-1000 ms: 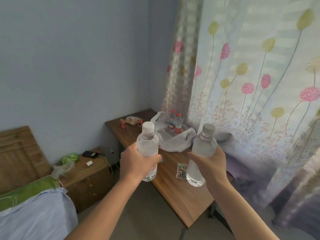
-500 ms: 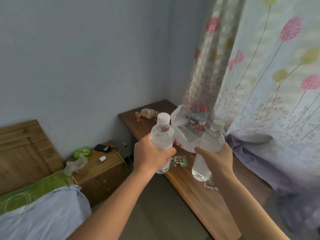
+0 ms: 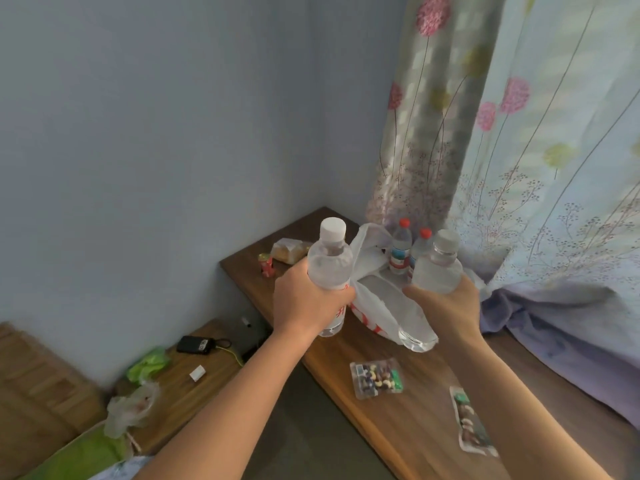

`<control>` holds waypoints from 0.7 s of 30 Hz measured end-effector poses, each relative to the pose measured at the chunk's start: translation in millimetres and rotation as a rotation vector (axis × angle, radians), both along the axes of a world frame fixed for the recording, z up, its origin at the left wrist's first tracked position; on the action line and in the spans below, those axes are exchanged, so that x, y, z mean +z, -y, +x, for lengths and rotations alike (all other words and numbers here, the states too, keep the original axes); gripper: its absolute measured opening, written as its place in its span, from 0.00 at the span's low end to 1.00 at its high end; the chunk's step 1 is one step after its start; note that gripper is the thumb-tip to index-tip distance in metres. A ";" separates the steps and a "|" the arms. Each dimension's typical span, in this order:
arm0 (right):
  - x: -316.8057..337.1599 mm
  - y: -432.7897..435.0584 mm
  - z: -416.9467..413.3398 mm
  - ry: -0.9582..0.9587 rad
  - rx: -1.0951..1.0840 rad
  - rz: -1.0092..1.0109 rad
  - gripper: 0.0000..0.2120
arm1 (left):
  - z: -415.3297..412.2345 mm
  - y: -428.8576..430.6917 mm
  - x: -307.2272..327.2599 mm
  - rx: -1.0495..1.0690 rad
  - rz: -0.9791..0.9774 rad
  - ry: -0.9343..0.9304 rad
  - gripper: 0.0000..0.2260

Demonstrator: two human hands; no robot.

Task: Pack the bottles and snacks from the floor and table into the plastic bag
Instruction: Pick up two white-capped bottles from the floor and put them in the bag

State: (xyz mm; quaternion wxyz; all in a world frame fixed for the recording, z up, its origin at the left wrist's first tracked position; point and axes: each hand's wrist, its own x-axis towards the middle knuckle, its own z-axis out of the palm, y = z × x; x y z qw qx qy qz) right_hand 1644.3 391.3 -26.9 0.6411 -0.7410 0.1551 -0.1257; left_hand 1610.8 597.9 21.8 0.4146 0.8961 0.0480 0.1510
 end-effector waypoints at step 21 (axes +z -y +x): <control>-17.2 54.5 147.1 0.078 -0.454 0.028 0.26 | 274.6 108.2 -48.5 -0.491 -0.090 -0.068 0.17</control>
